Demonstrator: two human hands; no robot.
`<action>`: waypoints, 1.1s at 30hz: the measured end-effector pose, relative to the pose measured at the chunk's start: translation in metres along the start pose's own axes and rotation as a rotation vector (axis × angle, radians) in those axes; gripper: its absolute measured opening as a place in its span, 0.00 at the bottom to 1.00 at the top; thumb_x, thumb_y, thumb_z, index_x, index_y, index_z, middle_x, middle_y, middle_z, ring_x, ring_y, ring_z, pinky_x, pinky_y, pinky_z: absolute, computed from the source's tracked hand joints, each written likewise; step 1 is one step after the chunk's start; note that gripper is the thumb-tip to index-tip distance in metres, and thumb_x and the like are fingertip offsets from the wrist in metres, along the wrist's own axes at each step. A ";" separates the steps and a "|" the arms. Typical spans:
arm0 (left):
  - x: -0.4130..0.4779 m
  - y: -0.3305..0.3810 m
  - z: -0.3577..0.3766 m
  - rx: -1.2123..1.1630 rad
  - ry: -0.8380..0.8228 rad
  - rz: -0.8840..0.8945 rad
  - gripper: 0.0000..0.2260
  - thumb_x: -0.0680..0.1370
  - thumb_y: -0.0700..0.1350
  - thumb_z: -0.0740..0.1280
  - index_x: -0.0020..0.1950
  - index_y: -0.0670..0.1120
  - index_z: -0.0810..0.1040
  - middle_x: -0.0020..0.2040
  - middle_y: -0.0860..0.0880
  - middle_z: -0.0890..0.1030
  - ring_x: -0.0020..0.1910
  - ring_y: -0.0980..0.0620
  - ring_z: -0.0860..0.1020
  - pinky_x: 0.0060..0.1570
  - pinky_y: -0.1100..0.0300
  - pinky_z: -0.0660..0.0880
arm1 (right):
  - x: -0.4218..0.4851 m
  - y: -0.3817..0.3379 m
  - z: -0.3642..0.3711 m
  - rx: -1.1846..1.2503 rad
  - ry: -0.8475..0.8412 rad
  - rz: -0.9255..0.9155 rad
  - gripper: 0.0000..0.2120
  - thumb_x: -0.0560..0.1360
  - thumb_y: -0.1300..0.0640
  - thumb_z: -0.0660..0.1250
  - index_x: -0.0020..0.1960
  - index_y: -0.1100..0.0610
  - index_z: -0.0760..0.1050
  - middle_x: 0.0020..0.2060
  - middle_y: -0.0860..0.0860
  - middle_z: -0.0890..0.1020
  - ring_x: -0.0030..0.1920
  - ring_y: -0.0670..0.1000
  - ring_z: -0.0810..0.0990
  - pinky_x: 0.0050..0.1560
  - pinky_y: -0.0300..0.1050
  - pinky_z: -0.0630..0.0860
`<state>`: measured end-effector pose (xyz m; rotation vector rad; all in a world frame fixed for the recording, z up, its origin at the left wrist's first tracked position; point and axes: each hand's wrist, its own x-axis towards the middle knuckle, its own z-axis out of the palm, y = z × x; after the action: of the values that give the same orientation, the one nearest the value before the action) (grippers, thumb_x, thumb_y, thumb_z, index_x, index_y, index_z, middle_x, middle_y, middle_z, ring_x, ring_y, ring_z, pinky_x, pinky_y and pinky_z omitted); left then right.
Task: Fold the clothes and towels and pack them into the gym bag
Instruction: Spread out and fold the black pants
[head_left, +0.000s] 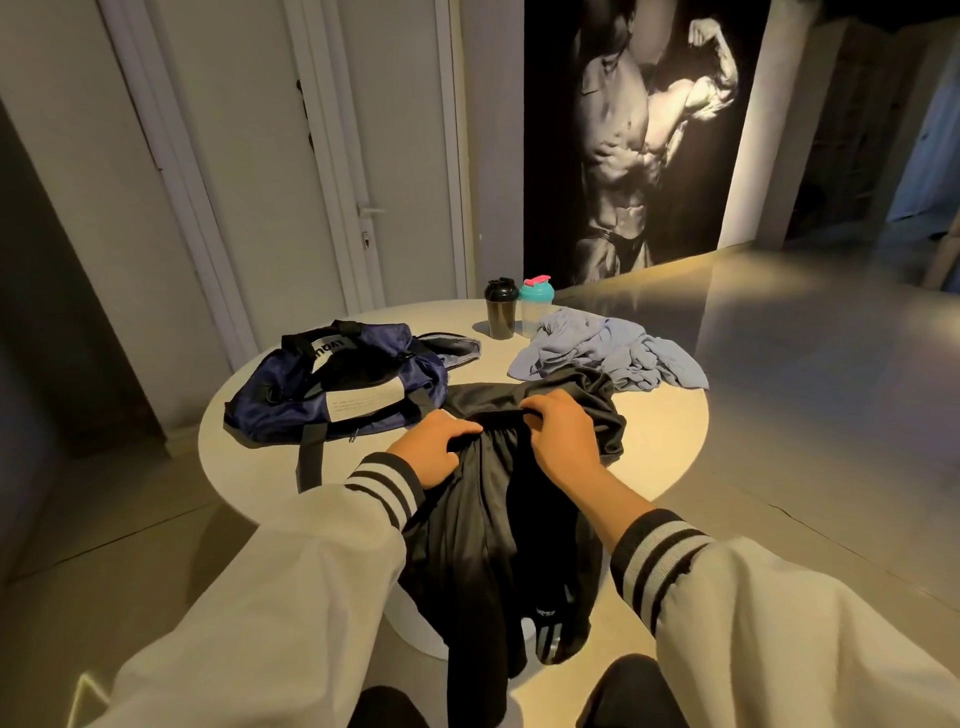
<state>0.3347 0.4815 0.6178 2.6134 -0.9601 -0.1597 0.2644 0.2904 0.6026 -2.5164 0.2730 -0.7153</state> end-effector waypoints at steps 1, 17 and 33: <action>-0.001 0.002 0.001 -0.002 -0.034 -0.013 0.28 0.79 0.36 0.64 0.78 0.54 0.66 0.72 0.43 0.67 0.72 0.42 0.67 0.71 0.53 0.63 | -0.002 -0.001 -0.001 -0.007 0.003 -0.004 0.12 0.82 0.59 0.62 0.62 0.54 0.80 0.55 0.53 0.78 0.54 0.57 0.78 0.53 0.47 0.73; -0.005 0.031 0.001 -0.529 0.199 -0.083 0.23 0.76 0.35 0.70 0.69 0.51 0.73 0.66 0.49 0.75 0.64 0.50 0.74 0.58 0.60 0.72 | -0.026 -0.020 -0.001 0.415 -0.202 -0.014 0.13 0.80 0.53 0.68 0.64 0.52 0.81 0.60 0.47 0.83 0.58 0.45 0.80 0.62 0.41 0.73; -0.025 0.025 0.019 -0.771 0.543 -0.192 0.14 0.78 0.38 0.69 0.62 0.51 0.78 0.56 0.52 0.81 0.58 0.53 0.79 0.60 0.58 0.75 | -0.020 -0.042 0.015 0.646 0.075 0.268 0.10 0.79 0.58 0.68 0.59 0.54 0.82 0.53 0.50 0.84 0.51 0.47 0.80 0.58 0.44 0.76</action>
<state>0.2961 0.4741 0.6086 1.8658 -0.3471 0.1150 0.2576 0.3389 0.6050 -1.8053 0.3339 -0.6594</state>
